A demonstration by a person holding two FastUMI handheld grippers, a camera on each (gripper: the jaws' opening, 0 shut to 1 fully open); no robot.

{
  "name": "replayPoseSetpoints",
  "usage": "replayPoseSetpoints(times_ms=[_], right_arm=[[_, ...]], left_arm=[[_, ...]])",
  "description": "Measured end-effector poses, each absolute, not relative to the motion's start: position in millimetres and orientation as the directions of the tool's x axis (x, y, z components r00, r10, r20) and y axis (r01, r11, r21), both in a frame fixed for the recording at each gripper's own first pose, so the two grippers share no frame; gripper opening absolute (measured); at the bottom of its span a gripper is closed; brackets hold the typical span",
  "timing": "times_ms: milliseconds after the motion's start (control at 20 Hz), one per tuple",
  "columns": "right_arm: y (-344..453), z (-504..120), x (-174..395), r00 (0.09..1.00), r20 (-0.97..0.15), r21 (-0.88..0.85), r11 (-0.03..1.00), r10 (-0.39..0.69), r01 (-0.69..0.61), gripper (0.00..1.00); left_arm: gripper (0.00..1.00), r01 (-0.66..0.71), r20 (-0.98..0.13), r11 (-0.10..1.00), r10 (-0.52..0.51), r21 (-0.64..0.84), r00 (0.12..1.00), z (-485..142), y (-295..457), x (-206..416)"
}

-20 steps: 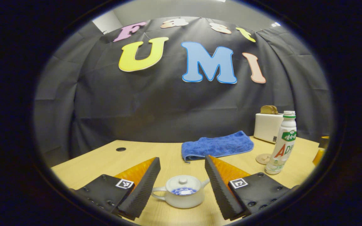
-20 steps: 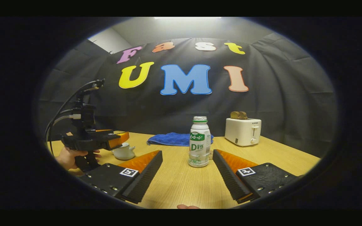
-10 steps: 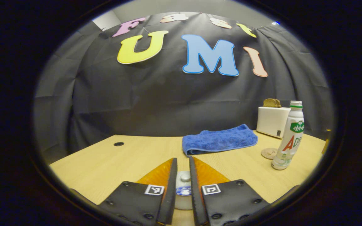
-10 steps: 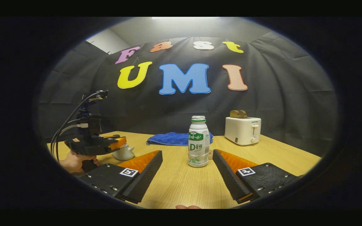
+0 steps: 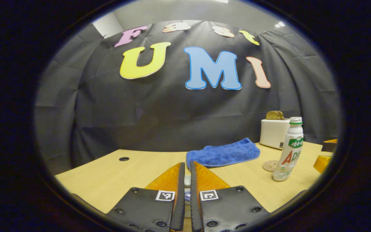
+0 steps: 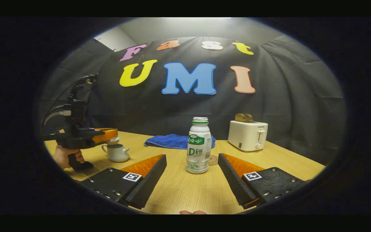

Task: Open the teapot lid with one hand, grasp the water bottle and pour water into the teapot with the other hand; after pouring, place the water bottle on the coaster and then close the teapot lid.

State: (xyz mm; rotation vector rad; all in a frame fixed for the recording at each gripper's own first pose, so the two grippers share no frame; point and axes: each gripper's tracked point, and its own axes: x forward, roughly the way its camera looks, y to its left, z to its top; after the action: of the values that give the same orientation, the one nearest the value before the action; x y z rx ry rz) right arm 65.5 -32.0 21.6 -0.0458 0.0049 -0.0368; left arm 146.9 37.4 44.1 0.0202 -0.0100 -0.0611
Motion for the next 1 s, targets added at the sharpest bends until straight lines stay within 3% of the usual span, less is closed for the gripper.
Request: replayPoseSetpoints(times_ms=[400, 1000], right_arm=[[-48.7, 11.9, 123.4, 0.996, -0.050, -0.034, 0.997, -0.068, 0.067, 0.99], [-50.6, -5.5, 180.7, 0.991, -0.106, -0.035, 0.996, -0.082, 0.078, 0.99]], left_arm=[[0.18, 0.076, 0.094, 0.996, -0.072, -0.037, 0.993, 81.4, 49.2, 81.7], [0.18, 0.069, 0.064, 0.994, -0.063, -0.089, 0.996, 70.4, 63.7, 49.4]])
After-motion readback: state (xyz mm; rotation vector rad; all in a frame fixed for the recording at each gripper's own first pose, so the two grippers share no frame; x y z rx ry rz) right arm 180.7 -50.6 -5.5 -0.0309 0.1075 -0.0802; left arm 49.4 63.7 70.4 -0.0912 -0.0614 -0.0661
